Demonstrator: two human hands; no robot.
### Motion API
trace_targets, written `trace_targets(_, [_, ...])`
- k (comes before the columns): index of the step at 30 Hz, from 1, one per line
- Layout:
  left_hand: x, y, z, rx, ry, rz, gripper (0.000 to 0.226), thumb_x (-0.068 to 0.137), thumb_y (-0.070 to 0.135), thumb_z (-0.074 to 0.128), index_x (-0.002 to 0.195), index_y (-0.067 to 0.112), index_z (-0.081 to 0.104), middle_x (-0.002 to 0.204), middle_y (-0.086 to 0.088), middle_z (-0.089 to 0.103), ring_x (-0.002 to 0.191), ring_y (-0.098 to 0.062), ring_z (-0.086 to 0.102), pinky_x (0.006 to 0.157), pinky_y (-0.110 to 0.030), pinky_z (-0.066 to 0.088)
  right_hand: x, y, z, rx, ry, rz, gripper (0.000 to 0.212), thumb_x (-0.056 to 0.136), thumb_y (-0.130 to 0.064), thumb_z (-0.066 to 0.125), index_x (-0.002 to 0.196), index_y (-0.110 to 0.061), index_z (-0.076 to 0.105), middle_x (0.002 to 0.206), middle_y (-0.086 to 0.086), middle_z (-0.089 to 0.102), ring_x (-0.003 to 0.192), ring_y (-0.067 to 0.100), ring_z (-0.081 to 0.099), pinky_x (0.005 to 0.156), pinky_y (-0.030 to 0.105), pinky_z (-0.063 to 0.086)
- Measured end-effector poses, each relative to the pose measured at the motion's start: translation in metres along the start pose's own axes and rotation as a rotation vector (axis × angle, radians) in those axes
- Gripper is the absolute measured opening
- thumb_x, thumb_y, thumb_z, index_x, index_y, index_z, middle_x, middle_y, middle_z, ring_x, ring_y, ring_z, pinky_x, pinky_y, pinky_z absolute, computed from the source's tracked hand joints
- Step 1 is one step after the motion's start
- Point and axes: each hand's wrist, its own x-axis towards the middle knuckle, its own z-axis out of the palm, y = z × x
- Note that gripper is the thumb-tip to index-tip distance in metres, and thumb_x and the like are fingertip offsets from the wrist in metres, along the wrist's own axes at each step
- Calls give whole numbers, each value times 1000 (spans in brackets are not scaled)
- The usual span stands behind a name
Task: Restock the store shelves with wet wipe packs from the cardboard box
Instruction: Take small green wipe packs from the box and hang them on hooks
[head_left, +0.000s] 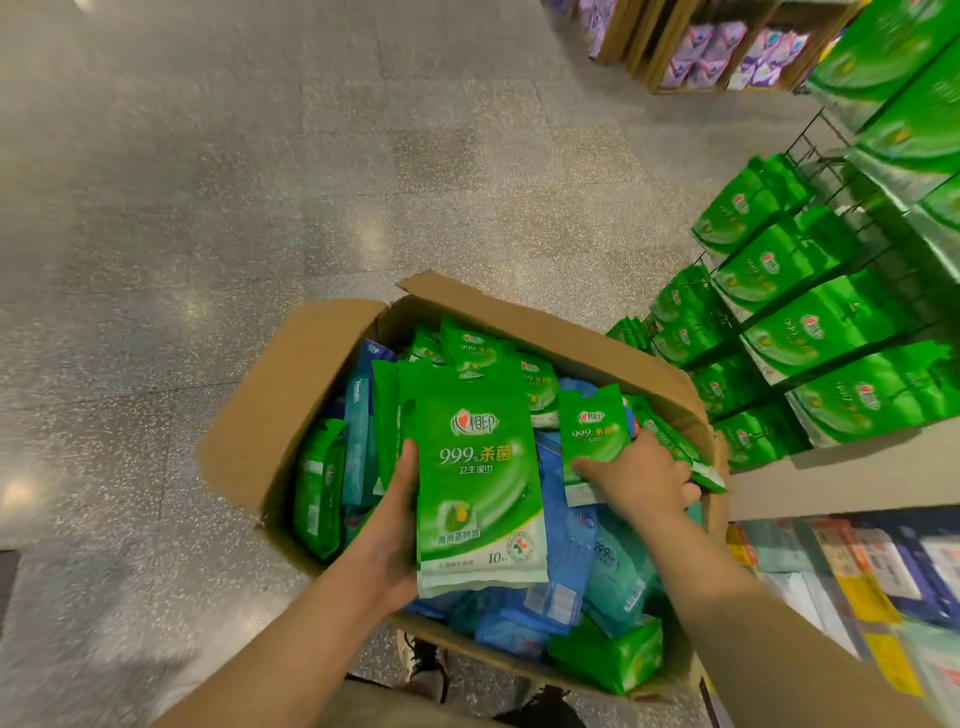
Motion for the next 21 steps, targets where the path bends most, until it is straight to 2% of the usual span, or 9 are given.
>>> trace_targets(2, [-4, 0, 0, -5, -57, 3, 86, 32, 64, 95, 101, 14, 83, 114, -18, 75, 95, -34, 76, 69, -47, 63, 3, 1, 2, 45, -45, -6, 80, 60, -73, 74, 122, -27, 53, 119, 7, 62, 123, 40, 49, 103, 51, 36])
trace_targets(5, [-6, -6, 0, -19, -86, -20, 95, 21, 58, 99, 103, 14, 83, 116, -19, 74, 98, -35, 75, 70, -47, 63, 3, 10, 0, 201, -51, -80, 73, 60, -81, 55, 109, -27, 60, 104, 3, 69, 108, 37, 61, 99, 52, 45])
trace_targets(8, [-3, -15, 1, -20, -79, -53, 97, 17, 59, 99, 101, 15, 83, 117, -18, 74, 97, -35, 75, 70, -48, 63, -21, 18, -12, 465, -1, -190, 36, 92, -53, 66, 111, -22, 65, 97, -3, 70, 95, 25, 66, 80, 35, 49])
trace_targets(11, [1, -22, 8, 30, -95, -108, 99, 16, 64, 97, 102, 17, 83, 120, -17, 74, 101, -33, 75, 80, -49, 63, -56, 31, -30, 713, 32, -187, 23, 99, -44, 63, 105, -21, 65, 91, -7, 75, 85, 19, 72, 60, 28, 53])
trace_targets(14, [6, -34, 19, 106, -80, -142, 98, 32, 68, 94, 114, 16, 80, 124, -17, 72, 106, -33, 73, 88, -52, 60, -86, 51, -47, 1041, 27, -90, 21, 102, -41, 59, 109, -23, 67, 92, -13, 78, 78, 13, 75, 59, 33, 54])
trace_targets(16, [7, -44, 31, 158, -31, -140, 82, 62, 71, 70, 122, 14, 75, 123, -17, 72, 103, -32, 74, 89, -51, 58, -106, 64, -64, 1322, 9, 42, 22, 102, -39, 59, 111, -21, 68, 93, -1, 79, 73, 16, 74, 65, 37, 49])
trace_targets(18, [4, -56, 45, 178, -40, -170, 71, 70, 65, 48, 108, 16, 81, 119, -17, 74, 96, -31, 76, 83, -50, 61, -127, 79, -83, 1477, -44, 89, 23, 101, -39, 59, 105, -19, 69, 88, 4, 78, 65, 18, 69, 62, 35, 42])
trace_targets(20, [-2, -70, 66, 187, -59, -230, 67, 70, 65, 45, 92, 15, 85, 114, -17, 76, 91, -32, 77, 78, -50, 62, -147, 98, -98, 1542, -84, 53, 26, 101, -41, 57, 99, -18, 69, 84, 6, 75, 59, 19, 62, 52, 31, 38])
trace_targets(21, [-4, -78, 74, 211, -69, -250, 68, 72, 66, 44, 91, 15, 85, 111, -17, 76, 89, -32, 77, 75, -49, 63, -158, 107, -105, 1568, -102, 19, 26, 100, -41, 57, 97, -19, 70, 85, 8, 75, 57, 19, 61, 48, 29, 37])
